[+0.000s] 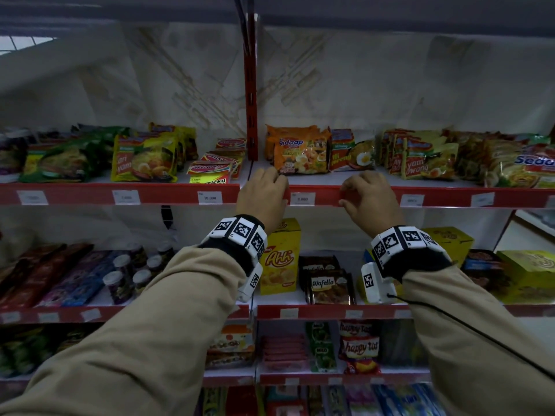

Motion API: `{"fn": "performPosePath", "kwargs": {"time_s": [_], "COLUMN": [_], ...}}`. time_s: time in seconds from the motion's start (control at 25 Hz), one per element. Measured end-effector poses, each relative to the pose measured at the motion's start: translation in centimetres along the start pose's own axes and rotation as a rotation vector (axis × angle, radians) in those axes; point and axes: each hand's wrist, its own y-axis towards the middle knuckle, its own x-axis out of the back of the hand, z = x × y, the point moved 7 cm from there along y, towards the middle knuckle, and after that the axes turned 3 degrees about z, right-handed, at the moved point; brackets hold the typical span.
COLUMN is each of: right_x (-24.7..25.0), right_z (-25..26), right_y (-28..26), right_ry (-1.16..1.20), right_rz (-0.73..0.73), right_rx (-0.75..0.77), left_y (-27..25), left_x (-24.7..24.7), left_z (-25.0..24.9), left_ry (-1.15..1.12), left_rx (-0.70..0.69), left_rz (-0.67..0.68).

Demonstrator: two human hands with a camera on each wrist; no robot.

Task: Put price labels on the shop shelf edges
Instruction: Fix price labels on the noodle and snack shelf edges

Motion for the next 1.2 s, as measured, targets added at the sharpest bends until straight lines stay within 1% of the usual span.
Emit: {"fn": "performPosePath", "kwargs": {"time_s": [0.16, 0.28, 0.44, 0.56, 0.72, 0.88, 1.04, 1.2], "right_x": [1.7, 3.1, 4.9, 5.9, 6.0, 5.8, 5.7, 5.3], "right_z": [-2.5, -5.2, -9.4, -12.1, -13.4, -13.7, -13.2, -12.7], "right_y": [-0.6, -1.2, -2.1, -2.6, -2.8, -2.8, -2.3, -1.6], "right_ry": [-0.106, -0.168, -0.182, -0.175, -0.116, -0.033, 0.016, -0.023], "right_rz": [-0.018, -0.024, -0.012, -0.009, -0.02, -0.038, 0.01, 0.083], "right_rx": [-0.043, -0.076, -0.127, -0.123, -0.02, 0.057, 0.139, 0.155], "left_y": [0.7, 2.1, 3.7, 4.6, 5.3, 6.0, 6.3, 6.5], "left_x": [0.2, -0.3, -2.0, -3.2, -4.2, -4.3, -4.4, -4.5], "left_z": [-2.7, -6.1, -11.7, -15.5, -18.8, -19.6, -19.7, -19.9], "left_ry": [0.049, 0.044, 0.018, 0.021, 0.033, -0.026, -0.044, -0.053], "left_rx": [-0.069, -0.137, -0.208, -0.246, -0.222, -0.151, -0.121, -0.084], "left_rz": [-0.018, 0.02, 0.107, 0.129, 0.122, 0.075, 0.039, 0.007]}}
